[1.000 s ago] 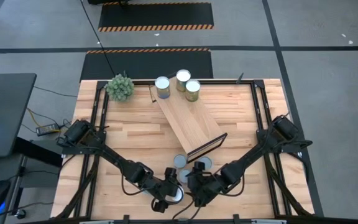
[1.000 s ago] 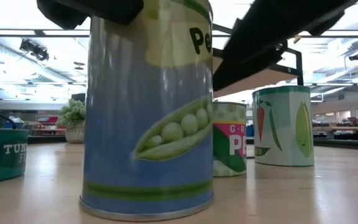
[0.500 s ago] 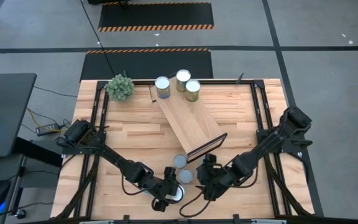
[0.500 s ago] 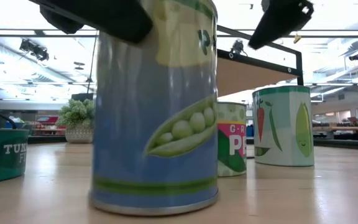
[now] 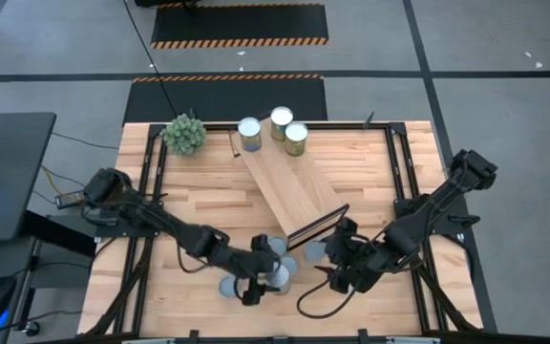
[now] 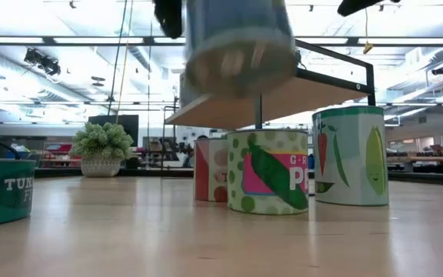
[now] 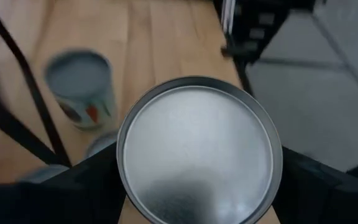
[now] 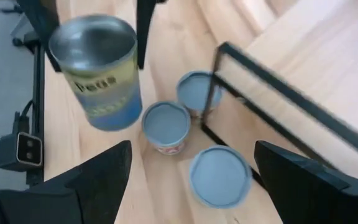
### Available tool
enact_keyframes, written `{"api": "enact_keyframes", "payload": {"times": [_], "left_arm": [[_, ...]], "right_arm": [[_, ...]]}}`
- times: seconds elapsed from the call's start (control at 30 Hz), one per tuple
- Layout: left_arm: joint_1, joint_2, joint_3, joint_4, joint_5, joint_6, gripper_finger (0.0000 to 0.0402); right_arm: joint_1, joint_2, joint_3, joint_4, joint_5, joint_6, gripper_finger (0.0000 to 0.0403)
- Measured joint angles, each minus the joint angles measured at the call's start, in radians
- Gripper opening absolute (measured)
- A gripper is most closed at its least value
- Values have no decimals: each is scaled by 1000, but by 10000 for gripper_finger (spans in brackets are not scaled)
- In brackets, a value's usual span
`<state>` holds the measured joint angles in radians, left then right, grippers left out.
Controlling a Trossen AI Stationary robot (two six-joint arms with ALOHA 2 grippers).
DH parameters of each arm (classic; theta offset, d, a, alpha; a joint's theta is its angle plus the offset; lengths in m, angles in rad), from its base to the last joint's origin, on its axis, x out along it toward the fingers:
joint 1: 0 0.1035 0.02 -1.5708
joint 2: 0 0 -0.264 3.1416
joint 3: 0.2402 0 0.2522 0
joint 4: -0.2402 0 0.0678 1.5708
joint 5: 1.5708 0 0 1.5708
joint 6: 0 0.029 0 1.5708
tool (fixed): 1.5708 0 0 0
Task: Pick and place cans onto a shelf
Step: Put the green-purple can on the shelf
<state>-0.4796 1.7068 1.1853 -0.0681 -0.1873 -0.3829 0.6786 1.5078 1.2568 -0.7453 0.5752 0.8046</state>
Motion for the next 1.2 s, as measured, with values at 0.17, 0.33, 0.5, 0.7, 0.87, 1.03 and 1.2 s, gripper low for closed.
{"api": "enact_keyframes", "payload": {"times": [0.17, 0.33, 0.5, 0.7, 0.87, 1.03, 1.2], "left_arm": [[41, -99, 0, -13, 8, -55, 313], [84, -182, 0, 14, 2, -95, 313], [157, -224, 0, 24, -14, -103, 313], [276, -231, 0, 42, -22, -62, 313], [380, -231, 1, -21, -71, 11, 313], [482, -231, 1, -122, -153, 72, 313], [571, -231, 28, -230, -168, 80, 314]], "right_arm": [[12, -61, 0, -36, 52, 38, 347], [13, -101, 0, -41, 95, 34, 347], [13, -121, 0, -53, 116, 32, 347], [12, -150, 0, -79, 143, 31, 347], [12, -181, 0, -80, 193, 39, 347], [12, -188, 0, -75, 210, 41, 347], [12, -188, 0, -48, 223, 42, 347]]}}
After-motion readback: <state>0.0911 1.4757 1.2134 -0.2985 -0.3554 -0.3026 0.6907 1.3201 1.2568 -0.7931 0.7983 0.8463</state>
